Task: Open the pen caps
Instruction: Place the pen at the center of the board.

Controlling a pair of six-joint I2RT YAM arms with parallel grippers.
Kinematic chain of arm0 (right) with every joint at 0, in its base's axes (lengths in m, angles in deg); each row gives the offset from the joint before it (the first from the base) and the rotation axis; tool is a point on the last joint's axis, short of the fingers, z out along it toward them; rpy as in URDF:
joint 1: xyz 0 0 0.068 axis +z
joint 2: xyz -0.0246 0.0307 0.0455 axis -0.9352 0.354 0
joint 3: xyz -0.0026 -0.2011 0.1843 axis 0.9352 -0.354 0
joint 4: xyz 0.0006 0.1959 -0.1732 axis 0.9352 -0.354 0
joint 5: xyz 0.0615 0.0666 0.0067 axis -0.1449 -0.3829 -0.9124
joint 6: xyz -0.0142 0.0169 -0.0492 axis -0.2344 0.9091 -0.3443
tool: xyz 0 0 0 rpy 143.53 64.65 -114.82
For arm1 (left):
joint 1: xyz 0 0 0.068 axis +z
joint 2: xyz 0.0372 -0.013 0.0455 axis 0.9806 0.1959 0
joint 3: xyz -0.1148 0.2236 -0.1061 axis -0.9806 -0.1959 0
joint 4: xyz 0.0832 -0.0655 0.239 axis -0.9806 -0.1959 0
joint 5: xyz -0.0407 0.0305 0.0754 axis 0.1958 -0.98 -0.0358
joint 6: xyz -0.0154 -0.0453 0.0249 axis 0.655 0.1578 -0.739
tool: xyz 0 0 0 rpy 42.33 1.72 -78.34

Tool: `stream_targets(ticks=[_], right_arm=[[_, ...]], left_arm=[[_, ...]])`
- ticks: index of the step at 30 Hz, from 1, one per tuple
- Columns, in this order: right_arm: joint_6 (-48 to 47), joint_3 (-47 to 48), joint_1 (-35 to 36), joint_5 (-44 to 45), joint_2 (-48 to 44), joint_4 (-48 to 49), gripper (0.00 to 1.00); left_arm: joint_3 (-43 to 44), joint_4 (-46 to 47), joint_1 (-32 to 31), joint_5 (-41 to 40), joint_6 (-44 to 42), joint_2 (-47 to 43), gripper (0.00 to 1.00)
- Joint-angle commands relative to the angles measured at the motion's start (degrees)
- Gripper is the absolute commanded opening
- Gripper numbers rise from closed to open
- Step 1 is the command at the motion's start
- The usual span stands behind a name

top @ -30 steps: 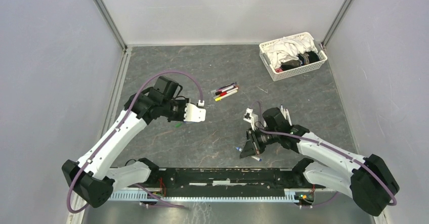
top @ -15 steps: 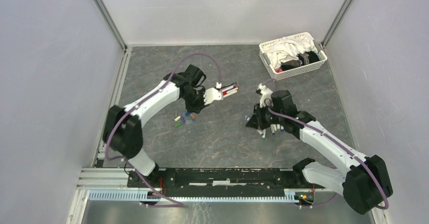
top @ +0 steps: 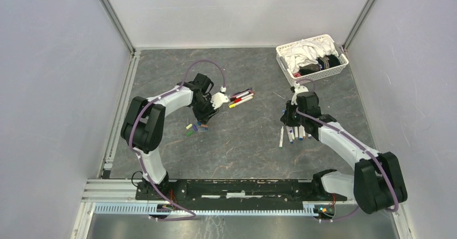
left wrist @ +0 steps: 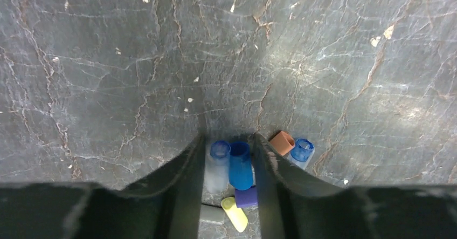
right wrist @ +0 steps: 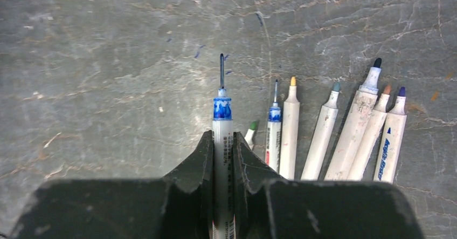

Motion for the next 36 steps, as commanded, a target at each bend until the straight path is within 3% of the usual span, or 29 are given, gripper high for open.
stream_targets(ticks=[1, 4, 6, 7, 14, 19, 23, 26, 36], right_arm=[[0.32, -0.81, -0.12, 4.06, 3.39, 6.81, 0.00], [1.05, -0.72, -0.13, 3.50, 5.39, 8.09, 0.00], [1.06, -0.72, -0.17, 4.13, 6.50, 8.40, 0.00], [0.95, -0.86, -0.13, 4.14, 6.93, 8.64, 0.00], [1.33, -2.98, -0.05, 5.67, 9.21, 11.76, 0.02], [0.58, -4.85, -0.08, 7.18, 9.88, 13.55, 0.21], [0.84, -6.49, 0.55, 7.71, 9.48, 15.07, 0.30], [0.57, -6.61, 1.57, 8.87, 9.02, 14.70, 0.31], [0.53, -2.98, 4.72, 11.45, 3.47, 12.27, 0.35]], left_arm=[[-0.58, 3.06, -0.10, 1.16, 3.63, -1.01, 0.52], [0.46, 2.32, 0.00, 2.85, 5.53, -3.24, 0.68], [3.30, -0.31, 0.19, 4.62, 7.51, -4.57, 0.98], [5.08, -1.96, 0.27, 5.12, 9.10, -5.04, 1.00], [17.28, -11.91, 1.20, 5.09, 18.22, -7.83, 1.00], [23.81, -18.13, 2.35, -0.13, 22.17, -8.73, 1.00], [23.84, -20.44, 4.01, 4.74, 23.15, -9.80, 1.00], [22.15, -19.80, 4.15, 5.37, 23.63, -10.95, 1.00], [22.73, -19.10, 4.89, 0.04, 23.64, -14.04, 1.00]])
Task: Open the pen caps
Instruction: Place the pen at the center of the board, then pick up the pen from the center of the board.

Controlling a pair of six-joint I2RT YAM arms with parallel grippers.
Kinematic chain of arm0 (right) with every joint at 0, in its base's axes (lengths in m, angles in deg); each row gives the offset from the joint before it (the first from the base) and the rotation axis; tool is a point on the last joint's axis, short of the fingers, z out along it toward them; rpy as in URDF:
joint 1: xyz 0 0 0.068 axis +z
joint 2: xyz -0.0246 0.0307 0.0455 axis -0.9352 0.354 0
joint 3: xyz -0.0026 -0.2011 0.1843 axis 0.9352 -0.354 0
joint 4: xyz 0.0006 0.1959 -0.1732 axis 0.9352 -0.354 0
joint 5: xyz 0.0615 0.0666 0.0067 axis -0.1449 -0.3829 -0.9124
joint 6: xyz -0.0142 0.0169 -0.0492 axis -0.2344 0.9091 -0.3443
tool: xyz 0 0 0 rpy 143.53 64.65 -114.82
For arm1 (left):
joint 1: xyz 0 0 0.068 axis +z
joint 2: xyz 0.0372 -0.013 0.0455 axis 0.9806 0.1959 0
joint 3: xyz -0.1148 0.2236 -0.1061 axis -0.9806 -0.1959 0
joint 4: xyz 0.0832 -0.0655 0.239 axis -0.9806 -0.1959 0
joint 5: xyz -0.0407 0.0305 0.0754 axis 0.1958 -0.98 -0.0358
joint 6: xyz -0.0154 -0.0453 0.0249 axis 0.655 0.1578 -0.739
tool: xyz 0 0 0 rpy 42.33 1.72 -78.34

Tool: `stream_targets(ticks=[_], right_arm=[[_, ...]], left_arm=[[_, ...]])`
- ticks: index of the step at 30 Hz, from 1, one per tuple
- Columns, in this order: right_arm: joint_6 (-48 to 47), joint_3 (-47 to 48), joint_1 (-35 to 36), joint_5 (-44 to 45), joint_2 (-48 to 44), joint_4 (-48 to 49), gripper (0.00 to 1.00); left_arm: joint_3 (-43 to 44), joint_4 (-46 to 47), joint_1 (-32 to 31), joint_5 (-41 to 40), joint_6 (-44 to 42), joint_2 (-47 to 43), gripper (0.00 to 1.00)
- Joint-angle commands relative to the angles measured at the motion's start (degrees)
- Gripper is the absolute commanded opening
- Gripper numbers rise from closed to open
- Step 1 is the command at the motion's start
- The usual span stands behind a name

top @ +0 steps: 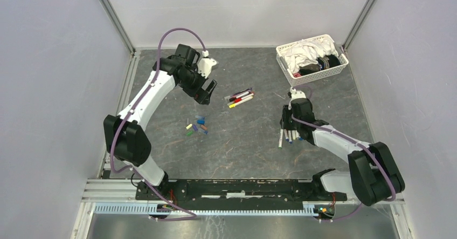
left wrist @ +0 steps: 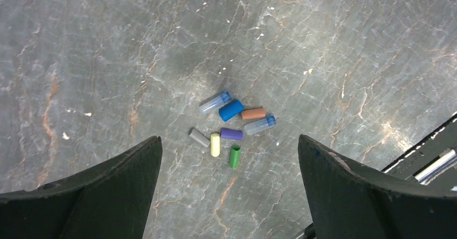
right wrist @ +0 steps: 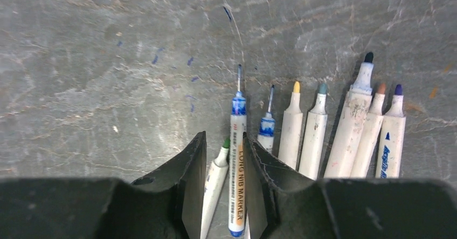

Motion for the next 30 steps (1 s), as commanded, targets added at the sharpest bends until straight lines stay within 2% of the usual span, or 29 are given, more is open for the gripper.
stream_targets(ticks=[1, 6, 12, 18, 25, 30], right_arm=[[-0.28, 5.19, 1.73, 2.37, -2.92, 0.30, 0.38], [-5.72, 15.02, 3.80, -4.11, 5.10, 1.56, 0.53], [-16.75, 27.85, 5.80, -19.93, 20.39, 4.50, 0.63], [-24.15, 36.18, 9.68, -22.72, 29.49, 7.20, 0.63], [-24.80, 44.00, 10.08, -26.31, 37.91, 6.54, 0.59], [-25.25, 44.35, 10.05, -26.12, 40.07, 5.21, 0.53]], left_arm=[[2.46, -0.30, 1.09, -3.60, 1.66, -4.68, 1.00], [3.42, 0.02, 4.93, -3.95, 1.08, -7.74, 1.00], [-0.53, 0.05, 7.67, -0.71, -0.04, -10.12, 1.00], [-4.16, 0.76, 7.75, -0.15, -0.59, -11.07, 1.00], [-5.79, 2.02, 7.75, 0.03, -0.38, -11.35, 1.00], [-6.37, 2.23, 7.79, -0.79, -0.72, -11.78, 1.00]])
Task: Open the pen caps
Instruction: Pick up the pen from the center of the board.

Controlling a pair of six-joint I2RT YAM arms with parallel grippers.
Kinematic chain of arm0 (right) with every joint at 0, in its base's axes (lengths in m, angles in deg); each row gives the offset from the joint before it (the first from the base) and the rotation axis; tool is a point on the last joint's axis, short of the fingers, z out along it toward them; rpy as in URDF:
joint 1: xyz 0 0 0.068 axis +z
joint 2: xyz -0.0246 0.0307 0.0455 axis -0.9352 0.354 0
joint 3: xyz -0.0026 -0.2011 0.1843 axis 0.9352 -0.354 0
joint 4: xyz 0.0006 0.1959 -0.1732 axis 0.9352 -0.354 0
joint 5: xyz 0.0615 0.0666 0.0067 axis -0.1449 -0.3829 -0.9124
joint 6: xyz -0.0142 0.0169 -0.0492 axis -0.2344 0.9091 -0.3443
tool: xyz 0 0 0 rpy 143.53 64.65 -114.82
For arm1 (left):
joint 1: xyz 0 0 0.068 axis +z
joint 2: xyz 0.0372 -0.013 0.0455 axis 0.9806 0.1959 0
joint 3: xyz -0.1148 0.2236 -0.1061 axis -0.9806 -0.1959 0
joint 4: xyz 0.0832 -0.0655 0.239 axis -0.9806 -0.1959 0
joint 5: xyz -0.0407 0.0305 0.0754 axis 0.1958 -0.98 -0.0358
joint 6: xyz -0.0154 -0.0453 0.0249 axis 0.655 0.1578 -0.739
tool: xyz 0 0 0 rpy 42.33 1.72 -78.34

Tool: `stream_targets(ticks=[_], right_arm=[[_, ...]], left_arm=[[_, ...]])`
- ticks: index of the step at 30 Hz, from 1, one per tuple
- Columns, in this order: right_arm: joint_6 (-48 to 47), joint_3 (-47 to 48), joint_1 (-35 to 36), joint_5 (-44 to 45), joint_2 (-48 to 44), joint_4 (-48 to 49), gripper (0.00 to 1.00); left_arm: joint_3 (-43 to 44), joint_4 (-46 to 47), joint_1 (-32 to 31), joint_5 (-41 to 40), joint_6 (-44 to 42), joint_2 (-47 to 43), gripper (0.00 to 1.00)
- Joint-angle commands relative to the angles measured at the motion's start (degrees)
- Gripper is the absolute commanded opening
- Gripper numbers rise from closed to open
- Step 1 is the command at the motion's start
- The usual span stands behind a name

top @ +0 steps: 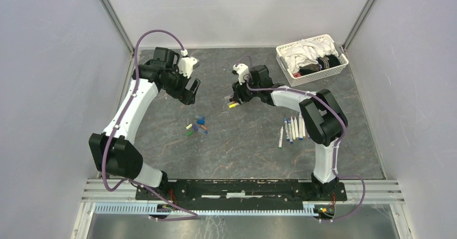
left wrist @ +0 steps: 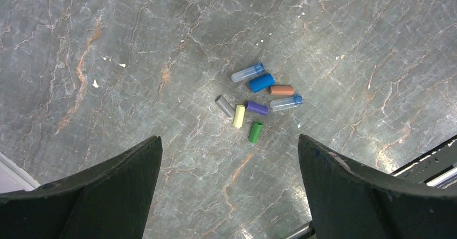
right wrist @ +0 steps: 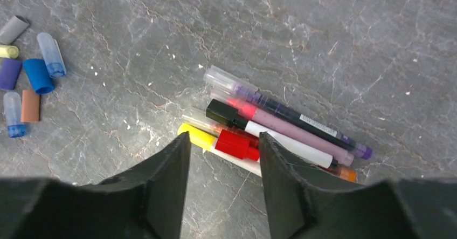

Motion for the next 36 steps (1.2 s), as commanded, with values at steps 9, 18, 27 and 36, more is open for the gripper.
stream_targets(ticks=[9, 18, 27, 36], right_arm=[[-0.98, -6.14, -0.19, -0.95, -1.89, 3.76, 0.47], [-0.84, -8.34, -0.18, -1.13, -2.64, 4.30, 0.48], [-1.68, -13.56, -0.18, -1.91, -5.43, 2.74, 0.61], [-1.26, -15.24, -0.19, -1.24, -9.42, 2.42, 0.61]], left_arm=[[-0.64, 2.11, -0.03, 0.85, -0.33, -1.88, 1.00], [-1.08, 2.35, -0.03, 0.79, 0.25, -2.07, 1.00], [-1.25, 1.83, -0.04, 2.01, -0.17, -2.50, 1.00], [-1.29, 1.46, -0.03, 3.10, 0.11, -2.98, 1.00]])
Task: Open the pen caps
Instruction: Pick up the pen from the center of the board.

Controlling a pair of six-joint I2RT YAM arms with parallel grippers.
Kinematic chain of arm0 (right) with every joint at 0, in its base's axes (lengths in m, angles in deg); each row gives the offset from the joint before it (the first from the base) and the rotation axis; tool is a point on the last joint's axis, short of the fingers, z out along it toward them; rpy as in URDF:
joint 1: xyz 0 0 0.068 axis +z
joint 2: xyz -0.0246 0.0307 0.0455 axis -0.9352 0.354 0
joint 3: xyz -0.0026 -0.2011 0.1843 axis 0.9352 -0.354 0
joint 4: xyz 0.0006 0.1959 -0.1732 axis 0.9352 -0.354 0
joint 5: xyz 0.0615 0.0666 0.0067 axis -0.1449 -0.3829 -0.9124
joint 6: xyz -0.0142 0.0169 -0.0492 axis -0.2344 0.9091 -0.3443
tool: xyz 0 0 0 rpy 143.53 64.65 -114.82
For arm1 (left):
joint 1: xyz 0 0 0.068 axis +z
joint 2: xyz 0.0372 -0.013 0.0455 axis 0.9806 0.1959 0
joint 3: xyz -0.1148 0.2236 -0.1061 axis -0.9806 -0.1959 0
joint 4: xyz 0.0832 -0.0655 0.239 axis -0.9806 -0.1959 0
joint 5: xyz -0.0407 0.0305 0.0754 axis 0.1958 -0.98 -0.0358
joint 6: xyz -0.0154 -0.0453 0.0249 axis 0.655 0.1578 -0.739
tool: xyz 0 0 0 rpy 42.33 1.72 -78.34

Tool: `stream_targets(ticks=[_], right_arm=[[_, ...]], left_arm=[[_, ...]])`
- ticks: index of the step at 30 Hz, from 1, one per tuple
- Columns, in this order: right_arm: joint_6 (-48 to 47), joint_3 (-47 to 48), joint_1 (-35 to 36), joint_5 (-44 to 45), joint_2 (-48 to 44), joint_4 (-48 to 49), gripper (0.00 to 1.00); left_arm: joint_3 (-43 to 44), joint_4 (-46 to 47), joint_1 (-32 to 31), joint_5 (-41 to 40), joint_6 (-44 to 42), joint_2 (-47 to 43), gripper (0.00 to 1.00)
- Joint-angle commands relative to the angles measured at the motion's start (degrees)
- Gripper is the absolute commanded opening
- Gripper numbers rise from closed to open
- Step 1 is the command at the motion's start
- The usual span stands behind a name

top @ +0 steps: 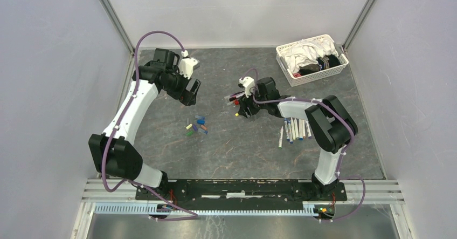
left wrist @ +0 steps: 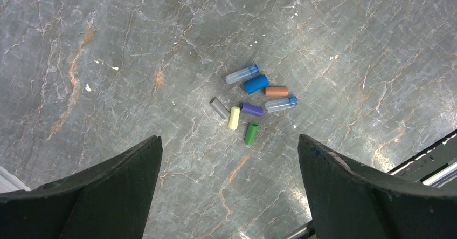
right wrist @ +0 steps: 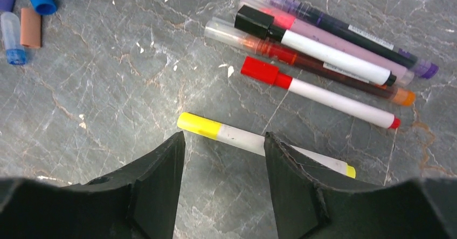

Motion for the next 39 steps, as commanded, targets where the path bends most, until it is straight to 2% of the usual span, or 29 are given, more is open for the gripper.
stream_targets(ticks=[1, 6, 12, 19, 30, 35, 39], right_arm=[[-1.00, -0.31, -0.10, 1.18, -3.82, -2.25, 0.60], [-4.82, 5.83, -0.39, 2.88, -2.14, -6.94, 0.59], [-5.40, 9.56, -2.43, -2.80, 2.65, -10.64, 0.59], [-4.79, 5.02, -4.13, -7.90, 1.71, -10.54, 0.61], [-1.23, -5.47, -5.07, -8.10, -5.91, -6.95, 0.63], [0.79, -9.60, -5.23, -11.92, -9.50, -6.33, 0.66], [0.50, -12.22, -4.54, -8.90, -11.45, -6.25, 0.67]], left_arm=[[0.07, 0.56, -0.03, 2.11, 0.17, -2.35, 1.00], [0.52, 0.15, -0.03, 2.40, 0.23, -2.54, 1.00], [0.38, -0.21, -0.03, 2.32, -0.18, -3.40, 1.00], [0.42, -0.54, -0.03, 1.81, -0.60, -3.82, 1.00], [1.51, -1.63, -0.07, 2.22, -0.96, -5.02, 1.00], [1.83, -1.78, -0.03, 3.25, -0.77, -5.19, 1.00], [2.46, -2.20, -0.03, 3.75, -0.72, -4.89, 1.00]])
